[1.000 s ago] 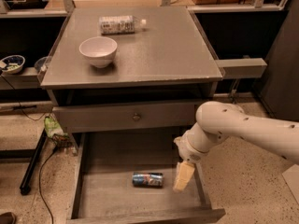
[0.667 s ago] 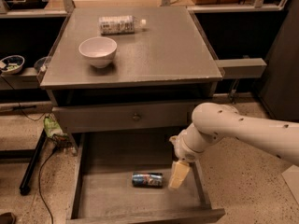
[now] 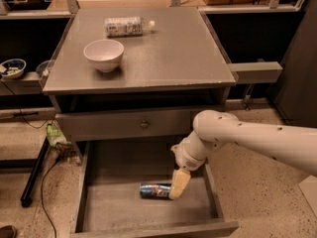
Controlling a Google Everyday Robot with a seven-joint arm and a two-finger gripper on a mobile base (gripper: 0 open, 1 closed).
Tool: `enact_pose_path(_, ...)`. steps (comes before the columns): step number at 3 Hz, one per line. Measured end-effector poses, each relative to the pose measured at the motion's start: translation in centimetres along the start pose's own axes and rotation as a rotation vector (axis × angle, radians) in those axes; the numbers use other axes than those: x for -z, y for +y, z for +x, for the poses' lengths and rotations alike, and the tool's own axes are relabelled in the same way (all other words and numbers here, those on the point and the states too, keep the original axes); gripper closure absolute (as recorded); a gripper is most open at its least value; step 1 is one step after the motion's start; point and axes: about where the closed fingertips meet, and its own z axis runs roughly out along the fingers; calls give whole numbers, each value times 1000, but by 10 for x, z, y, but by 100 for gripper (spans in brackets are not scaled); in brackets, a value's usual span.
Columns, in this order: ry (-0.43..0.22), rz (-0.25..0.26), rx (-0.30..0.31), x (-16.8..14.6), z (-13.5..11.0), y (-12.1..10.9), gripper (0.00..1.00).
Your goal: Pick redbull can from middle drawer and place on counter
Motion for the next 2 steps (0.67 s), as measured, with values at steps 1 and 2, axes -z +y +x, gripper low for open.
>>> enact_pose_path(1,1,-28,-3,-16,-2,-8,0)
enact_pose_path(2,14,-53,-21,-34,3,-17,0)
